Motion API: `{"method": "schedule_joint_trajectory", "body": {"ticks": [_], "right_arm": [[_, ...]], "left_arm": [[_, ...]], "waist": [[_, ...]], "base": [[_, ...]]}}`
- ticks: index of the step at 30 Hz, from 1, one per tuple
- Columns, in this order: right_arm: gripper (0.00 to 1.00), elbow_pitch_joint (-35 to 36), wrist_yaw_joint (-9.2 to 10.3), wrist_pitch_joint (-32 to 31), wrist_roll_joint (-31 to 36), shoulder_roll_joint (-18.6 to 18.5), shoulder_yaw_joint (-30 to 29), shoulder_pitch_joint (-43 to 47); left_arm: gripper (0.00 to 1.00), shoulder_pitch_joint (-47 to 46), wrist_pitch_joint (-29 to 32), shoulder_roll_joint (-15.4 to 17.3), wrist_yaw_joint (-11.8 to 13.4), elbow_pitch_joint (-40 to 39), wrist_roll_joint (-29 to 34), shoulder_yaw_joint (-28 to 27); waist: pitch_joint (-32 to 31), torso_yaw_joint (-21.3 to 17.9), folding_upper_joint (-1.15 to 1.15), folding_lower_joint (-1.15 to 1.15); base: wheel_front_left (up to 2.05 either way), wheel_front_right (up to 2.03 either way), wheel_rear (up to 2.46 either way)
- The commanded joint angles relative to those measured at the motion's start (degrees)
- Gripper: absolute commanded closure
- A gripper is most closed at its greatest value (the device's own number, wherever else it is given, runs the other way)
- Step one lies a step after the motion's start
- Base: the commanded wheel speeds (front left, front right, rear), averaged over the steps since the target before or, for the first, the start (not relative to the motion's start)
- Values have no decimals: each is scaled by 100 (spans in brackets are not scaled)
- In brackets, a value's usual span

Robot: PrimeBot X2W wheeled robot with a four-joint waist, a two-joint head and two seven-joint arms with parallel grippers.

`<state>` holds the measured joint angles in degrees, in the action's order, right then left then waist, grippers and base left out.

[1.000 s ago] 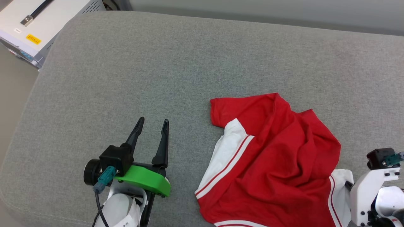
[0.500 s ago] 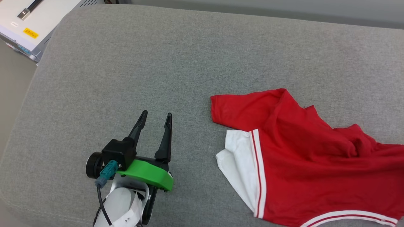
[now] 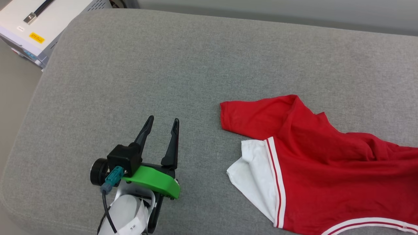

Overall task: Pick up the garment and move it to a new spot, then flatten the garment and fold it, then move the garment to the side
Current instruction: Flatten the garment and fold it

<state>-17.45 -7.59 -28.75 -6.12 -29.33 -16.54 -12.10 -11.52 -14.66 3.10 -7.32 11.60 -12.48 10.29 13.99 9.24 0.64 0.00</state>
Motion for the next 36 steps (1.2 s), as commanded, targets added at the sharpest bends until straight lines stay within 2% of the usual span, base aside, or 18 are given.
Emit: {"method": "schedule_joint_trajectory", "body": {"ticks": [1,9,13,23,28,31,33,36], "right_arm": [[0,58,10,220,22,87,2,-89],[0,788,10,1343,-161,616,242,209],[0,1436,10,2093,-618,1175,212,617],[0,2278,10,3709,-779,2159,105,1496],[0,2282,10,3884,-783,2313,168,1610],[0,2295,10,3869,-789,2297,214,1587],[0,2332,10,3835,-815,2307,185,1559],[0,2412,10,3766,-807,2321,162,1513]], "left_arm": [[0,53,-34,-23,-16,11,51,-16],[0,346,-34,-13,-16,-37,29,-54],[0,566,-34,5,-16,-82,-57,-68],[0,820,-34,-6,-16,-231,-227,-39],[0,810,-34,38,-16,-171,-157,156],[0,717,131,152,-16,25,-200,514],[0,598,423,235,-16,69,-264,737],[0,411,1371,314,-16,72,-531,1078]], "waist": [[-162,-73,-64,0],[-611,-308,-64,0],[-768,-401,-64,0],[-850,-459,-64,0],[-808,-517,-64,0],[-777,-571,-64,0],[-740,-616,-64,0],[-639,-739,-64,0]], "base": [[0,0,0],[0,0,0],[0,0,0],[0,0,0],[0,0,0],[0,0,0],[0,0,0],[0,0,0]]}}
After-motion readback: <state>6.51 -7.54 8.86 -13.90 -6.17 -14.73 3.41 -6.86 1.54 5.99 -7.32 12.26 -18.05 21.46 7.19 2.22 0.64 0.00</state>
